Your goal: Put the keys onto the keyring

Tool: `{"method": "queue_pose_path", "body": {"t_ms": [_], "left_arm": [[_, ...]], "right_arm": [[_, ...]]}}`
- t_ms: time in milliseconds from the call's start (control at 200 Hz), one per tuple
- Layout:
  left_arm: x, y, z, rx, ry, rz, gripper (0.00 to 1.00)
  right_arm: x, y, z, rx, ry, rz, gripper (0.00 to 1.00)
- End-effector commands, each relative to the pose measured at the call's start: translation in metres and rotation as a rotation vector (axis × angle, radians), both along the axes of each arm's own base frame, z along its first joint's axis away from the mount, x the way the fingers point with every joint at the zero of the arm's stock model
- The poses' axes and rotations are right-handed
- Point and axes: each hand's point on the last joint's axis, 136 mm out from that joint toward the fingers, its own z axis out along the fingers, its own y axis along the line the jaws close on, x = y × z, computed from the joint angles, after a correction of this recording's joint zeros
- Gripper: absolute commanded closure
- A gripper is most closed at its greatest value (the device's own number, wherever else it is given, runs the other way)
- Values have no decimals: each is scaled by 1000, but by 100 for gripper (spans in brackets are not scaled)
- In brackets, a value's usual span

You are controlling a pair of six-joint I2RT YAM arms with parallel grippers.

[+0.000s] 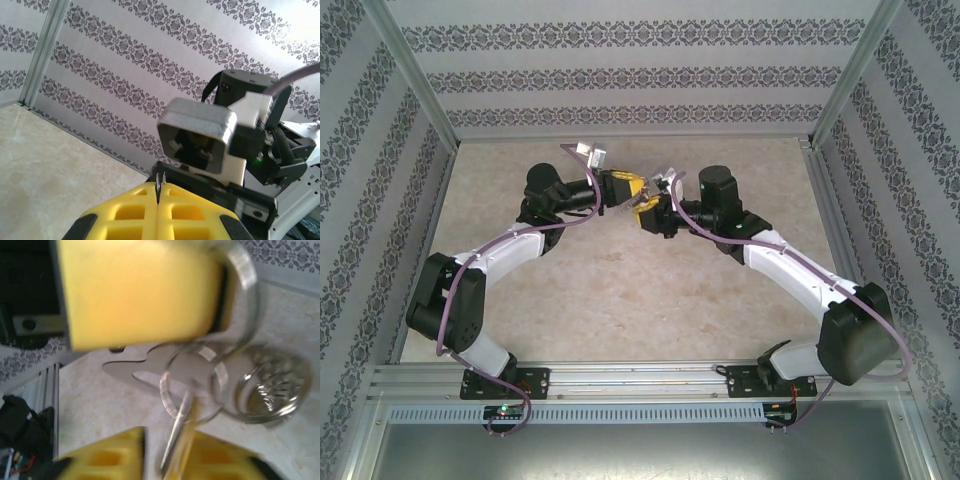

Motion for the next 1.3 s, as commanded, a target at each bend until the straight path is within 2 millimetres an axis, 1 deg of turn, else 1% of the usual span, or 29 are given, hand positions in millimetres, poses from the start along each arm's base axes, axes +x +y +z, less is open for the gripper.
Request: {"method": "queue_pose_path", "body": {"t_ms": [0,60,235,310,400,485,560,709,849,884,899,1044,1299], "left_arm": [[-10,3,31,-54,-119,24,100],[-8,4,30,-58,-110,40,100],[-4,10,32,-95,-108,95,100],[-4,14,35,-113,-111,118,100],[-5,15,37,-124,-106,130,100],[-7,15,38,-129,-103,131,100],[-7,15,38,-134,-100,139,100],[-8,14,39,-144,-94,144,100],[-7,14,40,-158,-89,150,100],[-6,13,41,-165,-86,154,100],[-6,13,41,-169,-87,155,100],[-3,12,43,-197,-75,160,100],[0,8,40,-201,-66,161,100]], "right_arm": [[-12,-16,9,43,12,-5,61],[-11,-28,21,87,7,-38,58],[-4,-57,66,204,-55,-160,55],[1,-62,85,253,-73,-198,54],[9,-64,103,303,-88,-233,53],[19,-64,115,346,-90,-257,52],[29,-61,120,372,-75,-259,51],[40,-49,122,432,-38,-203,51],[44,-42,121,496,-5,-158,49],[46,-42,118,503,13,-156,49],[46,-41,120,513,5,-149,49],[50,-38,114,547,33,-133,49],[54,-28,108,574,69,-96,52]]}}
